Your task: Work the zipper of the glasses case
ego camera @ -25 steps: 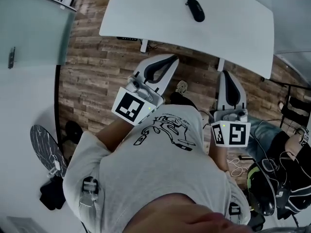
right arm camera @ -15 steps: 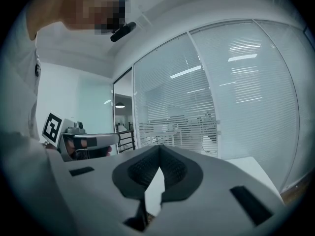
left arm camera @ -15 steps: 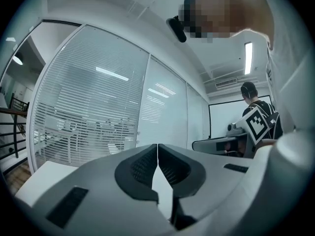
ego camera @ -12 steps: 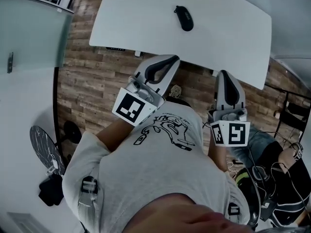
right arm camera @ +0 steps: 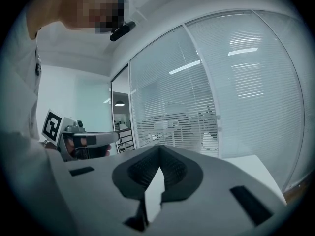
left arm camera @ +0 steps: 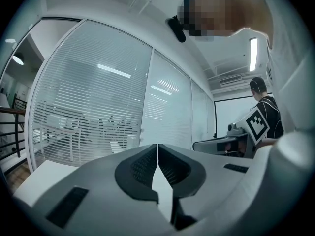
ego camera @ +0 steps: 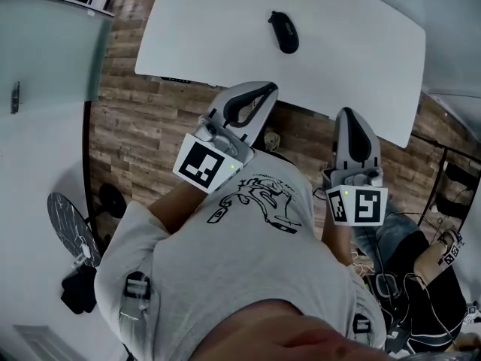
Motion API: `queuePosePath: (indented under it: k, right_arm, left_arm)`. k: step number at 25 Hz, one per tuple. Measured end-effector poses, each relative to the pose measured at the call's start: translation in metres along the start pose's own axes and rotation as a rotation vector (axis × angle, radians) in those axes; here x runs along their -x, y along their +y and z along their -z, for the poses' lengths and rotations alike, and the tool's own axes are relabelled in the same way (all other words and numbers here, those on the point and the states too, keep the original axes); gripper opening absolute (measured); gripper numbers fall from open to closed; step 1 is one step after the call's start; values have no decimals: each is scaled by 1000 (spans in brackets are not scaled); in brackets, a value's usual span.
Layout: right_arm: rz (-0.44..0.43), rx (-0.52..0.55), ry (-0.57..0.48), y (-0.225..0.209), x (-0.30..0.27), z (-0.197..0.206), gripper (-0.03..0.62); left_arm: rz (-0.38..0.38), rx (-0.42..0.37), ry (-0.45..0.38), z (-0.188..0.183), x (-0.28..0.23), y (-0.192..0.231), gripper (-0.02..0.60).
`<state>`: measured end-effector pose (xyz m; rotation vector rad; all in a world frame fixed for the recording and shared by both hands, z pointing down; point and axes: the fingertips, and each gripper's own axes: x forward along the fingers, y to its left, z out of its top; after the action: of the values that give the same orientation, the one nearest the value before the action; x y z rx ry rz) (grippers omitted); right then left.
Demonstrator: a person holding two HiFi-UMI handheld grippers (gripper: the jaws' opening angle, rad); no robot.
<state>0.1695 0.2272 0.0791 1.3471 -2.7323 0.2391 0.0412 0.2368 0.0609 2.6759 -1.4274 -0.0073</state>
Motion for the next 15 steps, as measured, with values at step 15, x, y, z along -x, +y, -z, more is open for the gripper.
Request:
queuePosePath:
  k: [15]
  right_arm:
    - [-10, 45, 19, -19, -113, -20, 5]
  left_arm:
    - [-6, 21, -16, -9, -55, 99, 21]
